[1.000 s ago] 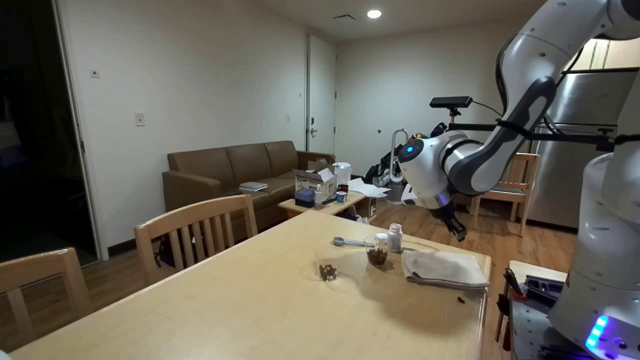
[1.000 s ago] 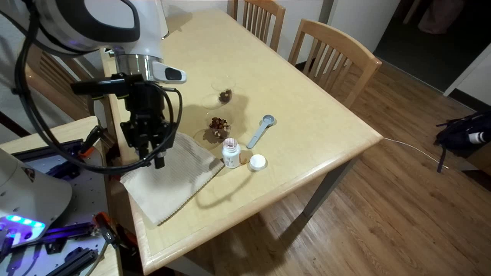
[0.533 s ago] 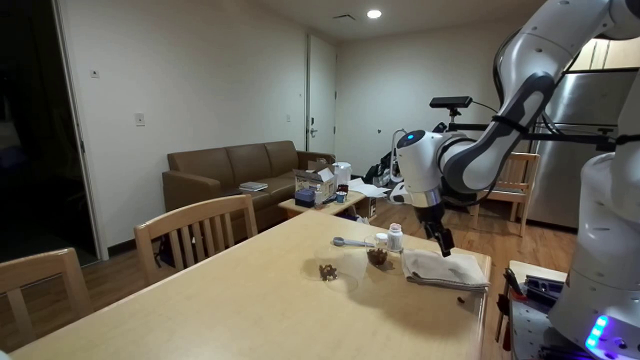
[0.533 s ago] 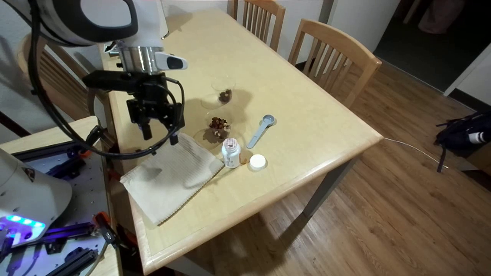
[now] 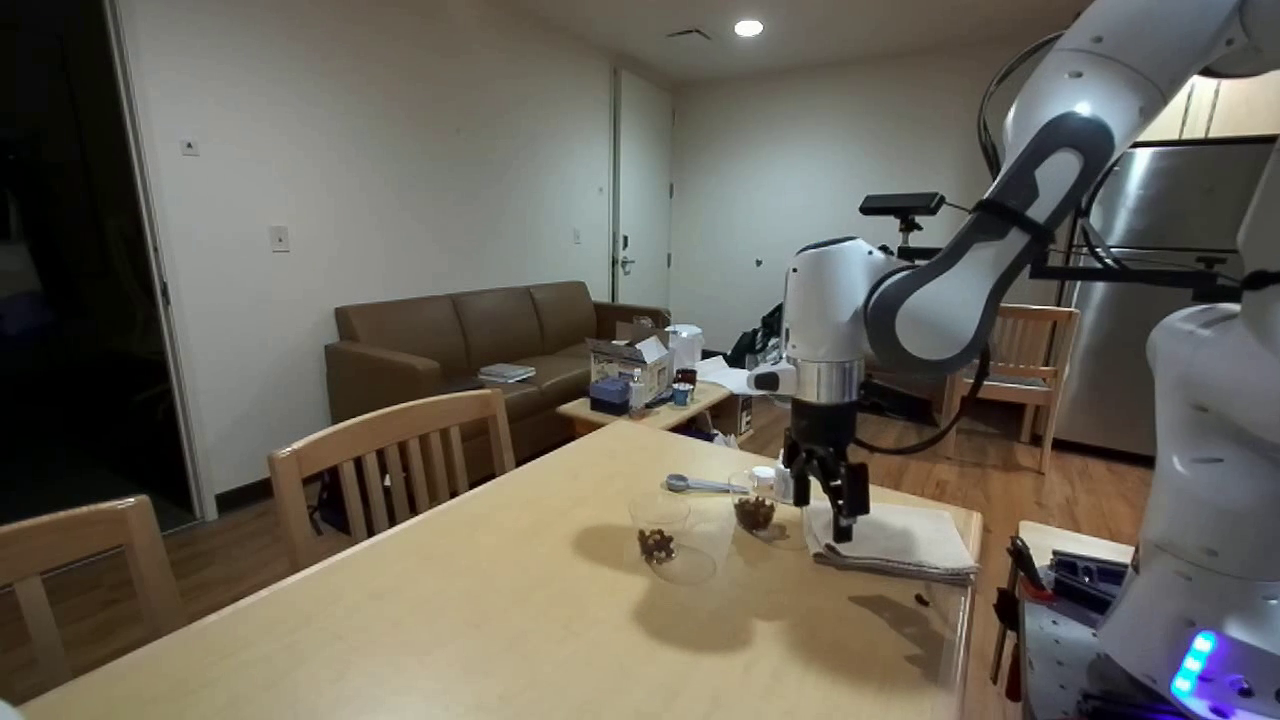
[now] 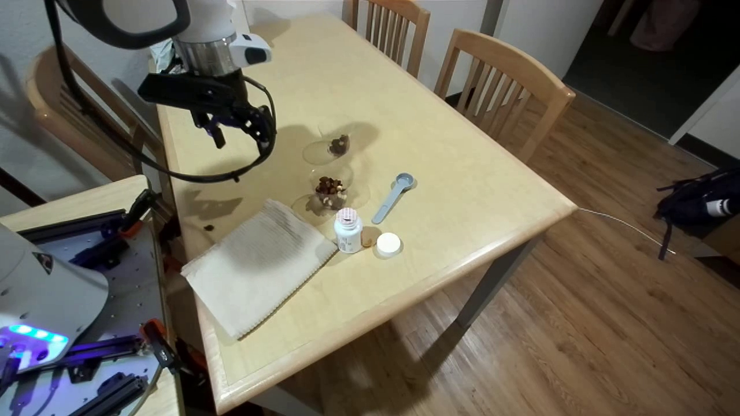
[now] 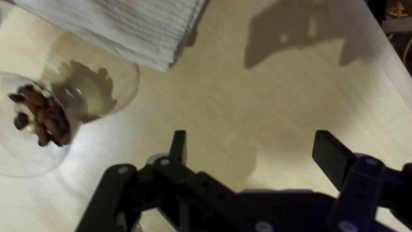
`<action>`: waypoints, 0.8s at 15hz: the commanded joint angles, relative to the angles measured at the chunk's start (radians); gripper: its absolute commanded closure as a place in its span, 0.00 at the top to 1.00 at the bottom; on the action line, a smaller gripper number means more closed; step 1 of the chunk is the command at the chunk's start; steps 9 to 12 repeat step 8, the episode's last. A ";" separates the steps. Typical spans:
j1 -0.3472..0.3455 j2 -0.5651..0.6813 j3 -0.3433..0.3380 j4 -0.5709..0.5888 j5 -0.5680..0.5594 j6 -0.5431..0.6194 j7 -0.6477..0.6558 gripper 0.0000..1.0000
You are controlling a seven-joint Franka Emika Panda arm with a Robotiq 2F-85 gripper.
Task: Move the towel to the right
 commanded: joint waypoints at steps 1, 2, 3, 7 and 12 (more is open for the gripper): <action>0.019 -0.004 0.010 0.012 0.085 -0.005 -0.044 1.00; 0.049 -0.008 0.006 0.022 0.140 -0.007 -0.070 1.00; 0.067 -0.011 0.004 0.028 0.161 -0.008 -0.075 1.00; 0.074 -0.014 -0.005 0.030 0.169 -0.009 -0.082 1.00; 0.074 -0.014 -0.007 0.030 0.169 -0.009 -0.083 1.00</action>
